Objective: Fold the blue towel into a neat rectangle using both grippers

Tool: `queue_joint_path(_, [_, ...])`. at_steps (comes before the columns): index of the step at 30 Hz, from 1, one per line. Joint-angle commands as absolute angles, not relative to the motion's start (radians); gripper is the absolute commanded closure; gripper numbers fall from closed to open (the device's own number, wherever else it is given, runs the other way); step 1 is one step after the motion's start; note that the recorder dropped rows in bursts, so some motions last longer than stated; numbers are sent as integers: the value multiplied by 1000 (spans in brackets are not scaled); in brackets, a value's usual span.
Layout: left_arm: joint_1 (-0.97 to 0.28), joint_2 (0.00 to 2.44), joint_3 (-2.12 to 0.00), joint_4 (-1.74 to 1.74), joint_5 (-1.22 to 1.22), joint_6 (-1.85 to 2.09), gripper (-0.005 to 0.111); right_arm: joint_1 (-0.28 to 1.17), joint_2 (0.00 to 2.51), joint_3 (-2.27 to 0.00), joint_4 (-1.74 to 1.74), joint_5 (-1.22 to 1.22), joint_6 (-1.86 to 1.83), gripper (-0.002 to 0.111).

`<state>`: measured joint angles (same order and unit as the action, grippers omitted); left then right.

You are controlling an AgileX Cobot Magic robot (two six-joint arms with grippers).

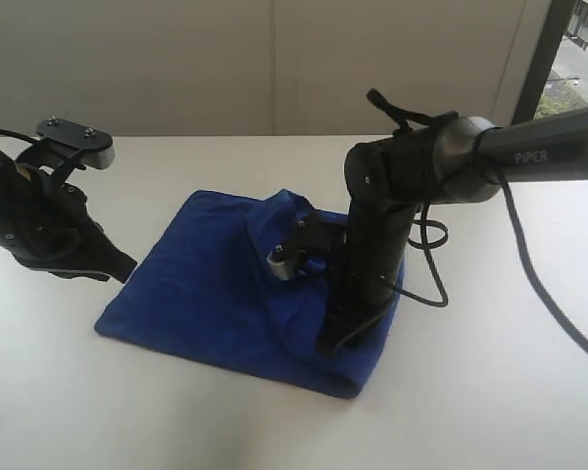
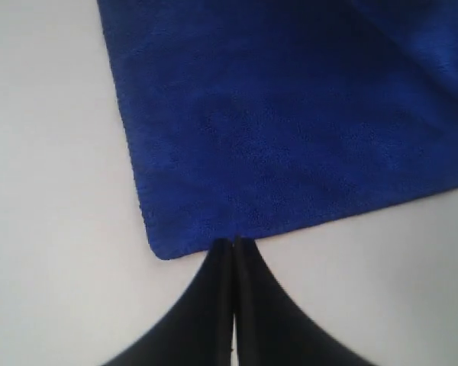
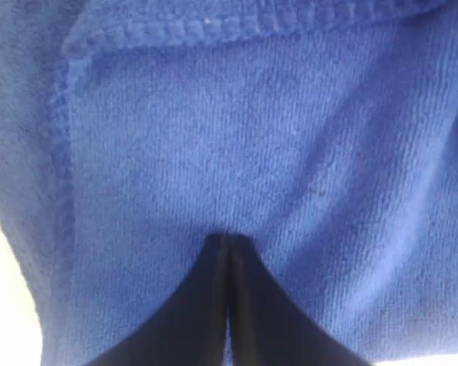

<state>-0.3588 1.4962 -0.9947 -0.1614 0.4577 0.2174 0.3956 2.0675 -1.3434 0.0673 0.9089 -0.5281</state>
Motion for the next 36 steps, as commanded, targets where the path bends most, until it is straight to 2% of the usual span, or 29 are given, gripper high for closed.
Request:
queue_joint_path(1, [-374,1486,-989,-198,473,225,107,398,2090,-1249,-166,973,-417,108])
queue_joint_path(6, [-374,1486,-989,-200,491,250,107,398,2088,-1194,-339,1071,-366,108])
queue_joint_path(14, [-374,1486,-989,-202,489,270,107,377,2021,-1092,-461,1065,-259,108])
queue_joint_path(24, [-374,1486,-989,-291,483,323,107,376,1821,-1075,-266,888,-225,108])
queue_joint_path(30, [-374,1543,-989,-536,480,528,107,376,1652,-1075,-170,832,-152,108])
queue_joint_path(36, [-374,1646,-989,-939,403,896,107,371,1547,-1075,-36,652,-142,108])
